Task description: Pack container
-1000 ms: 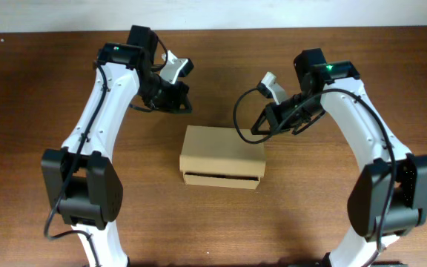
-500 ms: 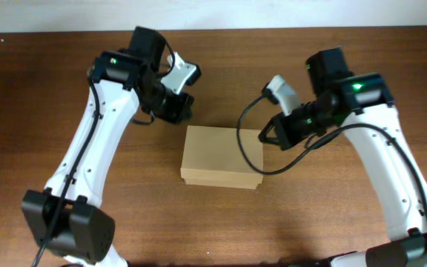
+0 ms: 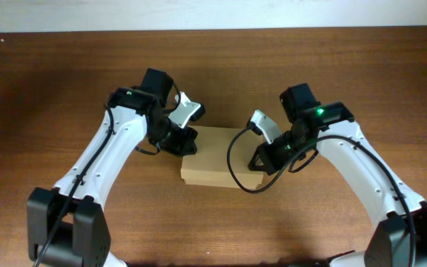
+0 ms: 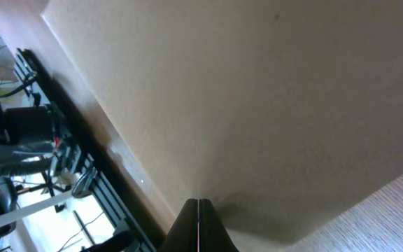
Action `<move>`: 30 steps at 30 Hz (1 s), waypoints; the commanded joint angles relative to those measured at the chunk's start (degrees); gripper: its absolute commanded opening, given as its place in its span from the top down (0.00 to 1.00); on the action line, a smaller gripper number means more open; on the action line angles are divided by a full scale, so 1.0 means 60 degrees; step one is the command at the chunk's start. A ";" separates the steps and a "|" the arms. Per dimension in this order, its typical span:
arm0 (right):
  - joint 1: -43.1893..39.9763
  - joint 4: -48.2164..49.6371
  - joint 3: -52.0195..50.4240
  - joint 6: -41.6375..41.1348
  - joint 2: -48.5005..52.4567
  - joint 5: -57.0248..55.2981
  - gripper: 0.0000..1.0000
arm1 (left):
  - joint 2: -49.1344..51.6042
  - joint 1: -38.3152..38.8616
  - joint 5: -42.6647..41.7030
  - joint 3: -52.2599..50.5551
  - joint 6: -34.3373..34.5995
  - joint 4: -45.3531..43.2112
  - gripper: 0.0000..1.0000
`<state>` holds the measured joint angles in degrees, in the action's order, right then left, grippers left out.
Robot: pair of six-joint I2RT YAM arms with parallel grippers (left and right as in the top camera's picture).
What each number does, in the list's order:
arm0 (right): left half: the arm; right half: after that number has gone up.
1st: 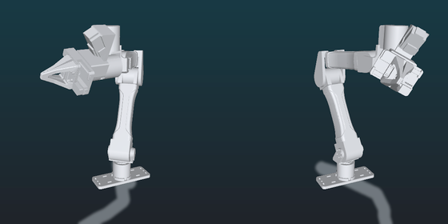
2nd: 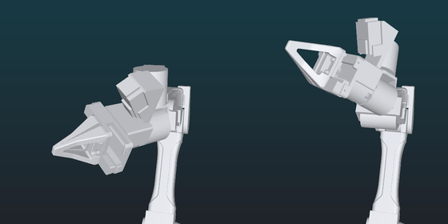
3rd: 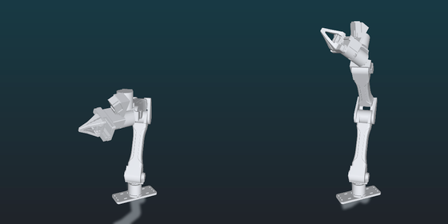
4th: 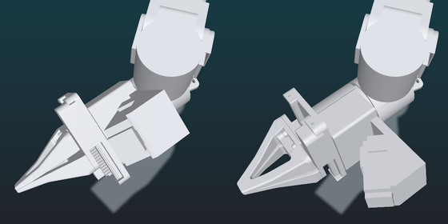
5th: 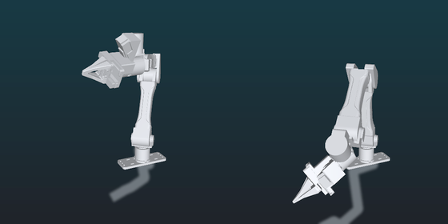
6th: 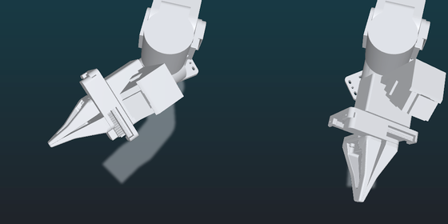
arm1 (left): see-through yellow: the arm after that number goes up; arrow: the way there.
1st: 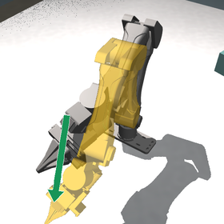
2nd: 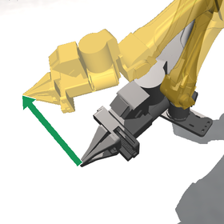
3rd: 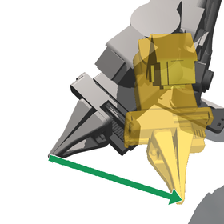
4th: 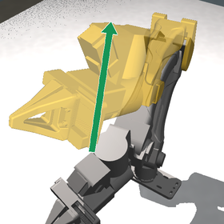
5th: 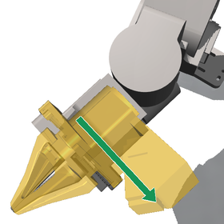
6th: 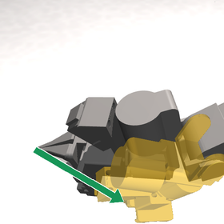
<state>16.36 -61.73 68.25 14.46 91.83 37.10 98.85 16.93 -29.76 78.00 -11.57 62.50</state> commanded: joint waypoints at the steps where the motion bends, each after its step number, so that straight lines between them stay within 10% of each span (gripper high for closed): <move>1: 0.0113 0.0321 -0.0495 -0.0211 0.0025 -0.0055 0.96 | -0.0229 0.0055 -0.0262 -0.0528 0.0004 -0.0295 0.98; 18: 0.0036 0.1147 -0.0940 -0.0721 0.0018 -0.0138 0.96 | -0.0361 0.0025 -0.0244 -0.1140 0.0415 -0.0896 0.98; 30: -0.0874 0.1796 0.0576 -0.2503 -0.0714 -0.1934 0.96 | -0.2597 -0.0918 0.2229 -0.0350 0.1031 -0.1133 0.98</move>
<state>12.73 -51.79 70.02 4.71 89.84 31.48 84.97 13.17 -22.11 74.96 -8.12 55.86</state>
